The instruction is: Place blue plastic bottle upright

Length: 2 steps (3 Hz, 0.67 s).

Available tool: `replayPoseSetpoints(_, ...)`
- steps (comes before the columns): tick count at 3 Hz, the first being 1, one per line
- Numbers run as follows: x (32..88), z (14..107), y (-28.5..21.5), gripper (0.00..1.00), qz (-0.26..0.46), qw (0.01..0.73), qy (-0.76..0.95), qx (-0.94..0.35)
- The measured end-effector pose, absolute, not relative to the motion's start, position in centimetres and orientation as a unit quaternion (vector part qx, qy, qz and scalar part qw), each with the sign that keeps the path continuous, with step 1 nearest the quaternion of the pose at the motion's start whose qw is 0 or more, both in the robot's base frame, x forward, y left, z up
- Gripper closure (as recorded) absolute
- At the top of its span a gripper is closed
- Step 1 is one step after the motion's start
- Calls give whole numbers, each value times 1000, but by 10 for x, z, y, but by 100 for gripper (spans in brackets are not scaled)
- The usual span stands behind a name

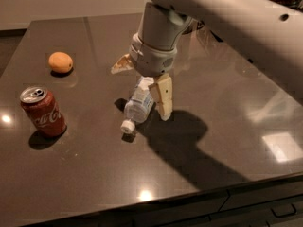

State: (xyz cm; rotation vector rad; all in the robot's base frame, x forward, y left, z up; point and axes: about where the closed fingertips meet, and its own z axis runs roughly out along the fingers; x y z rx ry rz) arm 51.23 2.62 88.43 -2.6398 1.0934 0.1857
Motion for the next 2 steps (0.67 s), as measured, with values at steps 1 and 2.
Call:
replayPoseSetpoints(1, 511, 874, 28, 0, 57, 125, 346, -928)
replayPoseSetpoints(2, 510, 863, 29, 0, 57, 112, 326, -937)
